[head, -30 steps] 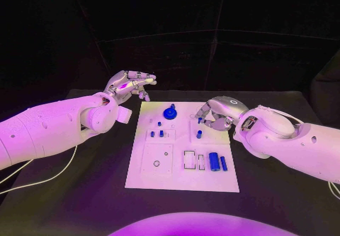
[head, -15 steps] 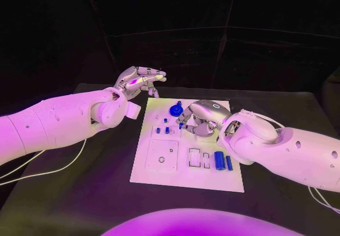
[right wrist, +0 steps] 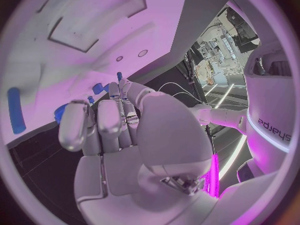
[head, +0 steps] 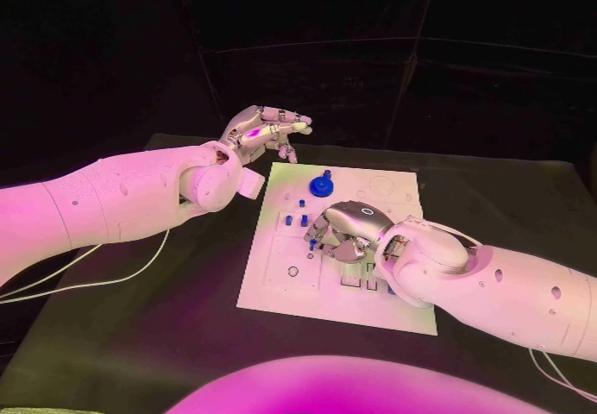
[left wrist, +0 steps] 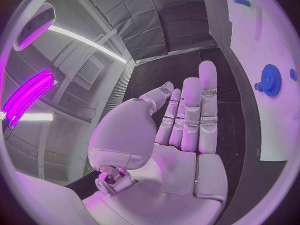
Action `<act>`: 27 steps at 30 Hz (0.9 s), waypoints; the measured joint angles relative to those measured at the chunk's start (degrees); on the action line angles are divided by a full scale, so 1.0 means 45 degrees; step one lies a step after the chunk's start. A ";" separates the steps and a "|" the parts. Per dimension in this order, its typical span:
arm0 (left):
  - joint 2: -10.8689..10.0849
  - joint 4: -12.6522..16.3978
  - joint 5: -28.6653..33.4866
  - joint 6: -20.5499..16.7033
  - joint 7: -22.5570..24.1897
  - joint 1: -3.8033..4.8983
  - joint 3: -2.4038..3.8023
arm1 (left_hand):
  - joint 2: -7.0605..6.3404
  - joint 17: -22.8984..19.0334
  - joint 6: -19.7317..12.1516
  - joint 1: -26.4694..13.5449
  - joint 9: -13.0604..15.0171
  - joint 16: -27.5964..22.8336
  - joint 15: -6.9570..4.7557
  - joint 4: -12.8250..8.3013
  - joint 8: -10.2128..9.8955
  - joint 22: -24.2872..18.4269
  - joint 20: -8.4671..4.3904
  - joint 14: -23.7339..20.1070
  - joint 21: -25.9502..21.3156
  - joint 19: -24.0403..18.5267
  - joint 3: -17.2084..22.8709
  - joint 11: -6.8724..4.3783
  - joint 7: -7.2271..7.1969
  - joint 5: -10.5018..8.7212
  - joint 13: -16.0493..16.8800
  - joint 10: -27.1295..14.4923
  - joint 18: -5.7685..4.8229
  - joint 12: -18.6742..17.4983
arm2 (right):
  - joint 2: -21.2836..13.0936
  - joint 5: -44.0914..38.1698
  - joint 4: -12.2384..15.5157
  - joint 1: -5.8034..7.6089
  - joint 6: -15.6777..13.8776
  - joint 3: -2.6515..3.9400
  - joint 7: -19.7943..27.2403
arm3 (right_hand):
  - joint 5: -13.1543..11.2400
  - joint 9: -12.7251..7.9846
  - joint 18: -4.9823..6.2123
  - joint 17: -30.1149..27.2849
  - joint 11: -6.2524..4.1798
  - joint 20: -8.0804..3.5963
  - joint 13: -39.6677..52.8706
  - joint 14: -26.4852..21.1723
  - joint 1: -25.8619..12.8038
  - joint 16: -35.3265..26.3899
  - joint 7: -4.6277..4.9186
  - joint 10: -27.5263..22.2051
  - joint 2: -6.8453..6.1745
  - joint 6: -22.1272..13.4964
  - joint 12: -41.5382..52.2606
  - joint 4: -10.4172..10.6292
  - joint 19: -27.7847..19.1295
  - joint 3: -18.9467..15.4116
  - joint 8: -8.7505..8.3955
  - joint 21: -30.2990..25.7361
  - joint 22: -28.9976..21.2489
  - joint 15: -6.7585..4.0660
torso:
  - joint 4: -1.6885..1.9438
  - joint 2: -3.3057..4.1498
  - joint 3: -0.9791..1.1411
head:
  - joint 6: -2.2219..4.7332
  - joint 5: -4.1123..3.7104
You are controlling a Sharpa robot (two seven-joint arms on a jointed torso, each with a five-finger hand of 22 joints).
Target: Assemble the parts on the task board
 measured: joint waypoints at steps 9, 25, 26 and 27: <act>0.0042 -0.0028 0.0002 0.0057 -0.0001 0.0000 0.0000 | 0.0000 0.0000 0.0000 0.0000 0.0000 0.0000 0.0000 0.0000 0.0000 0.0001 0.0000 0.0000 0.0000 0.0000 0.0000 -0.0015 0.0000 0.0000 0.0000 -0.0015 0.0000 0.0000 | 0.0279 -0.0219 -0.0294 -0.0215 0.0264 -0.0041 0.0104 | 0.0000 -0.0001 0.0000 0.0000 0.0046 0.0000 0.0000 0.0000 0.0000 0.0052 0.0047 -0.0047 0.0000 -0.0047 0.0000 0.0000 0.0000 0.0068 0.0000 0.0000 -0.0001 0.0000 | -0.0005 -0.0015 0.0013 | -0.0106 0.0122; 0.0112 -0.0088 0.0003 0.0135 -0.0010 0.0000 0.0000 | 0.0000 -0.0012 0.0000 0.0000 0.0000 0.0000 0.0000 0.0000 0.0000 -0.0011 0.0000 0.0000 0.0000 0.0000 0.0001 -0.0015 0.0000 0.0000 -0.0001 -0.0015 -0.0001 0.0000 | 0.0365 -0.0542 -0.0375 -0.0271 0.0461 -0.0038 0.0112 | 0.0000 -0.0003 0.0000 0.0001 0.0046 0.0000 0.0000 0.0000 -0.0115 0.0051 0.0044 -0.0047 -0.0018 -0.0050 0.0000 0.0000 -0.0001 0.0068 -0.0001 0.0000 -0.0002 0.0000 | -0.0004 -0.0015 0.0006 | -0.0216 0.0165; 0.0114 -0.0091 0.0003 0.0140 -0.0010 0.0000 0.0000 | 0.0000 -0.0012 0.0000 0.0000 0.0001 0.0000 0.0000 0.0000 0.0000 -0.0011 0.0000 0.0000 0.0000 0.0000 0.0000 -0.0015 0.0000 0.0000 0.0000 -0.0015 0.0000 0.0000 | 0.0364 -0.0567 -0.0375 -0.0271 0.0460 -0.0038 0.0107 | 0.0000 -0.0003 0.0000 0.0001 0.0046 0.0000 0.0000 0.0000 -0.0115 0.0052 0.0043 -0.0047 -0.0018 -0.0050 0.0001 0.0000 -0.0001 0.0068 -0.0002 0.0000 -0.0002 0.0001 | -0.0004 -0.0015 0.0006 | -0.0217 0.0165; 0.0116 -0.0094 0.0003 0.0143 -0.0010 0.0000 0.0000 | 0.0000 -0.0012 0.0000 0.0000 0.0001 0.0000 0.0000 0.0000 0.0000 -0.0011 0.0000 0.0000 0.0000 -0.0001 0.0000 -0.0015 0.0000 0.0000 0.0000 -0.0015 0.0000 0.0000 | 0.0361 -0.0590 -0.0375 -0.0271 0.0457 -0.0038 0.0103 | 0.0000 -0.0003 0.0000 0.0001 0.0046 0.0000 0.0000 0.0000 -0.0115 0.0051 0.0043 -0.0047 -0.0018 -0.0050 0.0000 0.0000 -0.0001 0.0068 -0.0003 0.0000 -0.0002 0.0000 | -0.0004 -0.0013 0.0006 | -0.0219 0.0164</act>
